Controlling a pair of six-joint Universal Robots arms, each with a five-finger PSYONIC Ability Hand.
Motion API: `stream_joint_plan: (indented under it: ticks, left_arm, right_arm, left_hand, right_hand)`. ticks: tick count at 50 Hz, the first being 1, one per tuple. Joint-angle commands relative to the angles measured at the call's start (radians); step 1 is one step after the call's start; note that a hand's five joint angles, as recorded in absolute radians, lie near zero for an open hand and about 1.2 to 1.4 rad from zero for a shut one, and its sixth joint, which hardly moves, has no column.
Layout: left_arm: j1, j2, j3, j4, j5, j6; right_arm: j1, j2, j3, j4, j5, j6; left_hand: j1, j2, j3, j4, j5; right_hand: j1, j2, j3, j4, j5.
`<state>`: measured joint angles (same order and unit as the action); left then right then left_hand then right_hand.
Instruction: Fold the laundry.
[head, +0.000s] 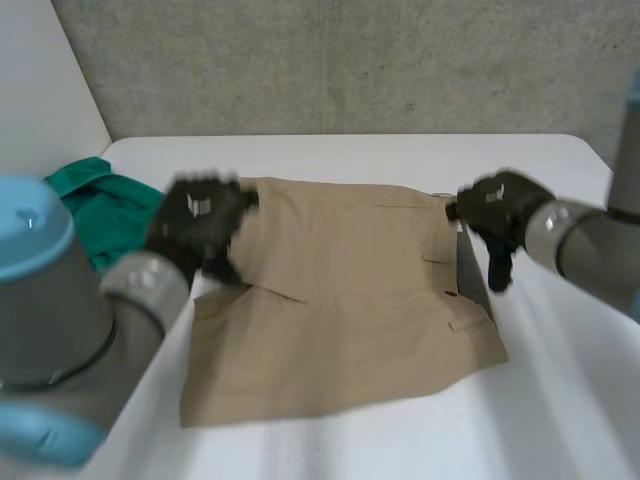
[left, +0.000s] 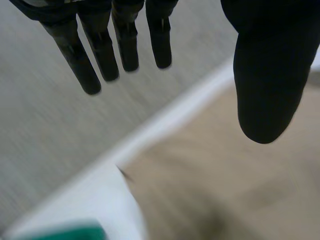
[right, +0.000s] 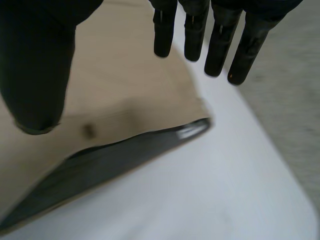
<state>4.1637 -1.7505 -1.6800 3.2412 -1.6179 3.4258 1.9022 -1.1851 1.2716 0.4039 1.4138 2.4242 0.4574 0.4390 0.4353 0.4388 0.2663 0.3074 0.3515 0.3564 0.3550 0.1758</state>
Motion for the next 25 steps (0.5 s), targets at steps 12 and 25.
stream_joint_plan:
  ticks: [12,25]
  left_arm:
    - [-0.01,0.028,-0.277,-0.204,0.07,-0.043]
    - [0.041,-0.13,-0.225,-0.026,-0.003,-0.04]
  right_arm:
    - [-0.138,-0.116,0.508,-0.103,-0.296,-0.113]
    - [-0.14,-0.008,0.511,-0.382,-0.283,-0.088]
  left_hand:
    - [0.323,0.342,0.346,0.342,0.34]
    - [0.012,0.03,0.034,0.03,0.028]
  right_hand:
    - [0.5,0.456,0.451,0.452,0.457]
    - [0.2,0.156,0.151,0.153,0.157]
